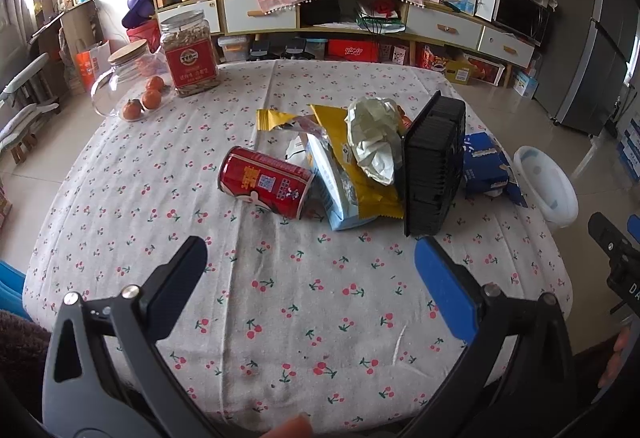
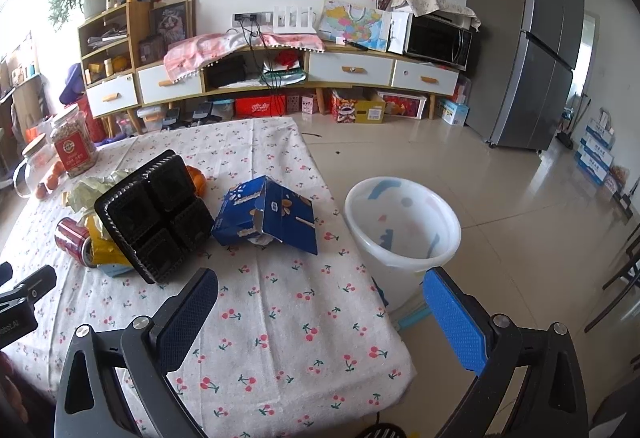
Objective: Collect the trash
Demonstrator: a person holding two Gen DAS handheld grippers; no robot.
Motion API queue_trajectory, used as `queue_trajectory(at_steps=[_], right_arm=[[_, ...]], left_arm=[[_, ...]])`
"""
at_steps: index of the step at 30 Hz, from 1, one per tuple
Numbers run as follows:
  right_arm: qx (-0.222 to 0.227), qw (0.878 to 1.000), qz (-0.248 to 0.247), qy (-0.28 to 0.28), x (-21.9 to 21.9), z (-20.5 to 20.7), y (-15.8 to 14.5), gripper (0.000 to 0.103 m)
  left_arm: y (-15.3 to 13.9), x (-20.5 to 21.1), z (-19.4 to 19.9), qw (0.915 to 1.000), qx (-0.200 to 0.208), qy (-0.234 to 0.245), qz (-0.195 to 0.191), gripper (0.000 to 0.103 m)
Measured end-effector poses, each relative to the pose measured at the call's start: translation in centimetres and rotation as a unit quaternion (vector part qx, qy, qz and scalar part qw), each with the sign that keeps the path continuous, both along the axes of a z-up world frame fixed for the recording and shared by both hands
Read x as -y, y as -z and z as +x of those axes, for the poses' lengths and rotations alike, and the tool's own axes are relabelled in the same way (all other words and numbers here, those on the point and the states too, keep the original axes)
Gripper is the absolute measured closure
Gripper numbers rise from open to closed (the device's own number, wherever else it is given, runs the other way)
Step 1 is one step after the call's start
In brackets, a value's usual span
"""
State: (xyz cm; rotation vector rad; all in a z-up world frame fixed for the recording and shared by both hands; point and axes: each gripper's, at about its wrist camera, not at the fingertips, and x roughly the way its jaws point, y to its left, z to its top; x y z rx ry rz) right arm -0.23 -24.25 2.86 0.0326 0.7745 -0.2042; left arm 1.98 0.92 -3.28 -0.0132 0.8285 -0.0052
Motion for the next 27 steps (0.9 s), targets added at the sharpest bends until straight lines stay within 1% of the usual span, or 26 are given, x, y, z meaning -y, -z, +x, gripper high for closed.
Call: queue_trajectory(at_steps=[12, 27], right_arm=[[-0.004, 1.0, 0.002, 0.0, -0.08, 0.12, 0.46, 0.0], [-0.011, 1.0, 0.004, 0.0, -0.29, 0.35, 0.73, 0.0]], left_arm=[[0.3, 0.34, -0.04, 1.0, 0.0, 0.002, 0.008, 0.0], [0.09, 0.35, -0.2, 1.0, 0.002, 0.003, 0.005, 0.0]])
